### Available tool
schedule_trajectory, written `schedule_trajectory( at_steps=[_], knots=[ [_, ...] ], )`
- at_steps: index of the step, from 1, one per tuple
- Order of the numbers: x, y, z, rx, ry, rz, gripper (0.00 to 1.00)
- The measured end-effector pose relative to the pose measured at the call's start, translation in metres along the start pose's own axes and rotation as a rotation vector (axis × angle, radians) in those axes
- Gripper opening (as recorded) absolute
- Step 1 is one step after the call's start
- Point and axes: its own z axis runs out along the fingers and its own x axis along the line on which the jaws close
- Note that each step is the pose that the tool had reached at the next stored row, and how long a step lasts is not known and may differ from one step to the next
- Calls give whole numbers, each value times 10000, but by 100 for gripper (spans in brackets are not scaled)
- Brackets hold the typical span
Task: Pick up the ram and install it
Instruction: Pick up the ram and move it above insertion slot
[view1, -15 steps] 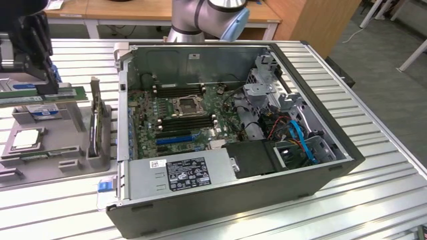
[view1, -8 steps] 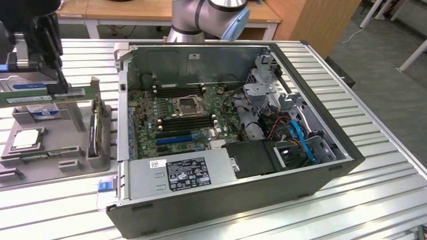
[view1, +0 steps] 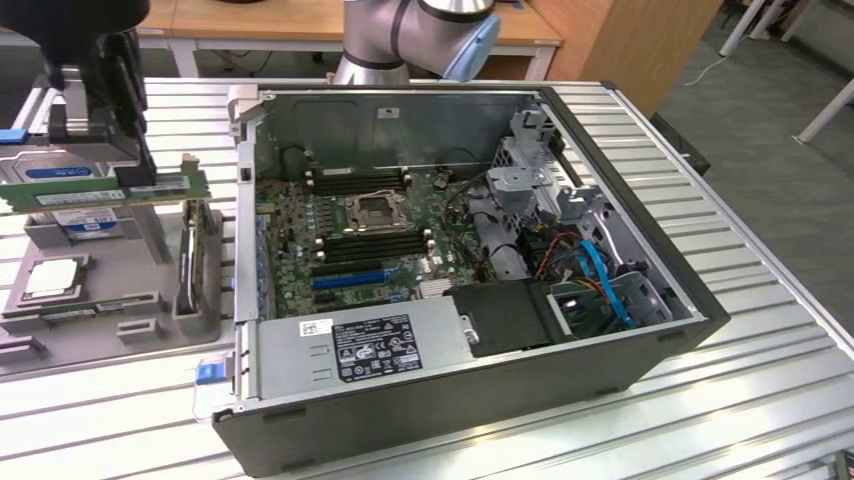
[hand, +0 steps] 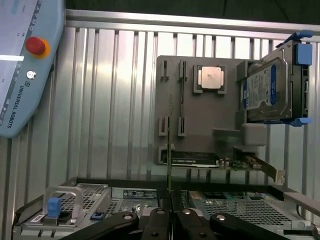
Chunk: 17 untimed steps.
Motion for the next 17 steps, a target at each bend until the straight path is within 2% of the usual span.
schedule_trajectory(
  at_steps=[17],
  knots=[
    [7,-309,-13,0,0,0,11]
  ],
)
